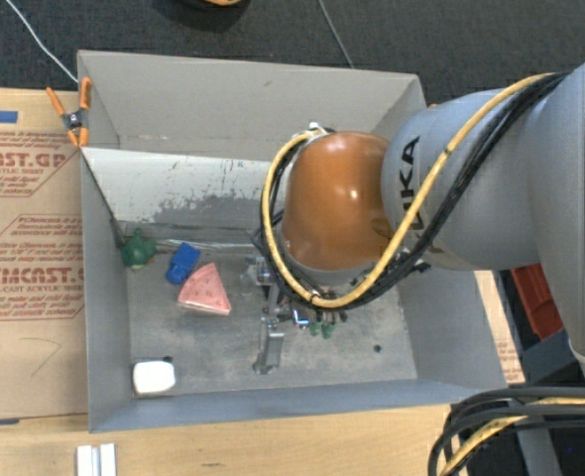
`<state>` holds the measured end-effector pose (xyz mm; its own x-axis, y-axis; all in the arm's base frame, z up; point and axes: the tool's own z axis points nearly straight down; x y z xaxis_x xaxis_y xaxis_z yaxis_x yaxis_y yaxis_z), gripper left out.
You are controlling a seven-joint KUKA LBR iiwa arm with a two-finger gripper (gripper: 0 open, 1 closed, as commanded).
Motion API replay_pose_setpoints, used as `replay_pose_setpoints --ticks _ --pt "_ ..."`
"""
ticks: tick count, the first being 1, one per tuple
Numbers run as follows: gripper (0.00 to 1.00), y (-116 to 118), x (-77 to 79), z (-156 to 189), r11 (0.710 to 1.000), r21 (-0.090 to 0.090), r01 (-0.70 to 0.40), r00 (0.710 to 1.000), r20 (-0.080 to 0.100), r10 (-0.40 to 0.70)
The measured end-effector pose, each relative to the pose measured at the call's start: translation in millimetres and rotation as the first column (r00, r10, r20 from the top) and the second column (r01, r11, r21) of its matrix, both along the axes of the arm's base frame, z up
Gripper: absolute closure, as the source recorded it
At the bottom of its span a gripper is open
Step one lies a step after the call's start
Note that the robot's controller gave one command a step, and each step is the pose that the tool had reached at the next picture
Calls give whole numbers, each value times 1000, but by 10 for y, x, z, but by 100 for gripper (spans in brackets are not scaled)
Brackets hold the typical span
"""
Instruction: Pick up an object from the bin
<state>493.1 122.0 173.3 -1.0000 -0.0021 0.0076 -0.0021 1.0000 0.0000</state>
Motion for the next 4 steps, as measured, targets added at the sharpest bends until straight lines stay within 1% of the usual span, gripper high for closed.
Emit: replay_pose_setpoints --ticks 1,2,3,4 --pt "0 -7 20 43 1000 1 2 1000 8 -2" --pt "0 201 825 -1034 997 2 71 997 1 -71" --pt "0 162 861 -547 942 3 336 942 10 -336" --pt "0 284 573 -738 984 1 180 984 1 -180"
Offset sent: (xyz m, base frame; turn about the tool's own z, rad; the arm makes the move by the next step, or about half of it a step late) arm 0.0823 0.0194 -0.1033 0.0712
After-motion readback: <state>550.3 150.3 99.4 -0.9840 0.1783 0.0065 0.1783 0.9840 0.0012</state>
